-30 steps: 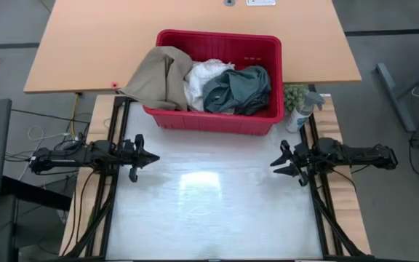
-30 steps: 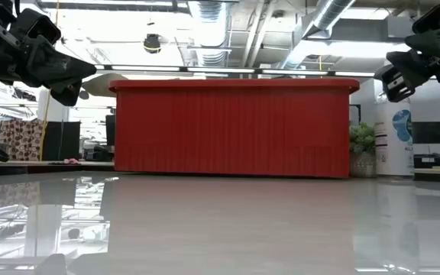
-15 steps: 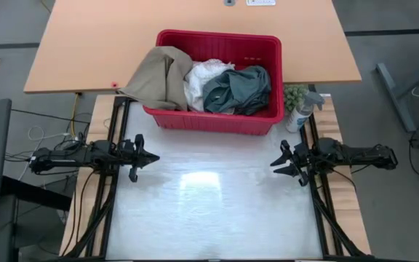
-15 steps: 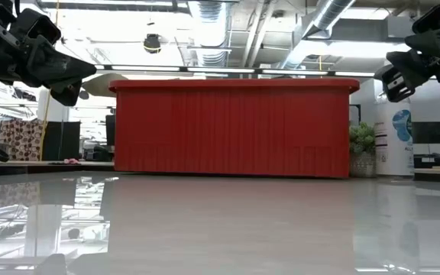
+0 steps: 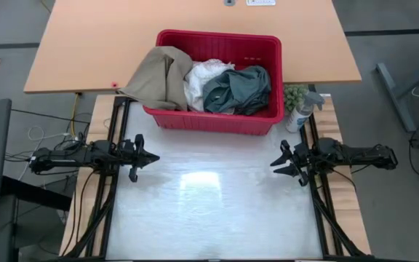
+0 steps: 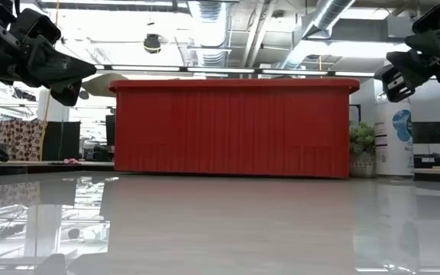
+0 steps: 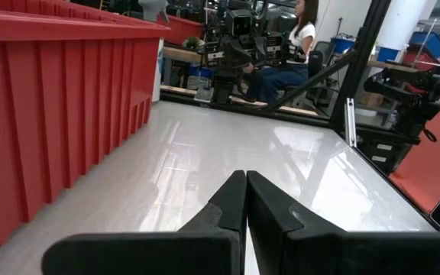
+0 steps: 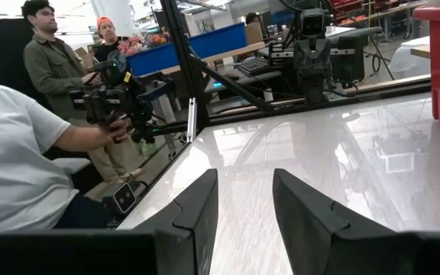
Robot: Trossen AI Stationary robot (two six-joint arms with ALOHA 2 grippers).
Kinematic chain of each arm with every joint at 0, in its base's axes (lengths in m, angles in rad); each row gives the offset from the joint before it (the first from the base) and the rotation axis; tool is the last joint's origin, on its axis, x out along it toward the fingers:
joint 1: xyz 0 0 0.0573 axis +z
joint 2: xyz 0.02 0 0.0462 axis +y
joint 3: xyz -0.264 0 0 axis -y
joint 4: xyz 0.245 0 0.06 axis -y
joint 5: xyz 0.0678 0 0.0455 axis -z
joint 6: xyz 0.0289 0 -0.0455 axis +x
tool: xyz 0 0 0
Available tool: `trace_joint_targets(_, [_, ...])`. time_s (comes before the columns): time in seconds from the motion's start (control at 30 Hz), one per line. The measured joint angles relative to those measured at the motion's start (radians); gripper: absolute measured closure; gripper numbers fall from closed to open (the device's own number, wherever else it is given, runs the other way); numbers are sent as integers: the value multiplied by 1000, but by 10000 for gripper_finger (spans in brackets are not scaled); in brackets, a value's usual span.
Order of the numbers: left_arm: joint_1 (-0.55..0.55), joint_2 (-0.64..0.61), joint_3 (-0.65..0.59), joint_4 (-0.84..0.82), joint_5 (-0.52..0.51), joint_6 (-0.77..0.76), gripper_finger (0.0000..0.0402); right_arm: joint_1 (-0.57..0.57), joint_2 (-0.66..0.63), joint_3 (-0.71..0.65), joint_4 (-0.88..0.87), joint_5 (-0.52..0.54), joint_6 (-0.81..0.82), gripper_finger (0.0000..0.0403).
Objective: Fold Laundry from Bin
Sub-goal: Fold the brown short pants in the red bin
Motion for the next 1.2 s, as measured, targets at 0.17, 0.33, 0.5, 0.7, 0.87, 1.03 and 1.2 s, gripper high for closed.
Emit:
trace_joint_targets(0.17, [0,0,0,0,0,0,401,-2,0,0,-2,74,-1,251])
trace_joint_targets(0.33, [0,0,0,0,0,-9,401,-2,0,0,-3,107,-1,251])
trace_joint_targets(0.5, [0,0,0,1,-3,-7,401,-2,0,-2,12,110,-24,251])
trace_joint_targets(0.7, [0,0,0,1,-4,-10,401,-2,0,-2,32,110,-24,251])
trace_joint_targets(0.87, [0,0,0,3,-6,-26,401,1,0,-2,34,107,-25,251])
trace_joint_targets(1.03, [0,0,0,2,-1,-72,401,1,0,-2,27,106,-25,251])
trace_joint_targets(1.2, [0,0,0,14,-1,-70,401,-1,0,-2,27,106,-27,251])
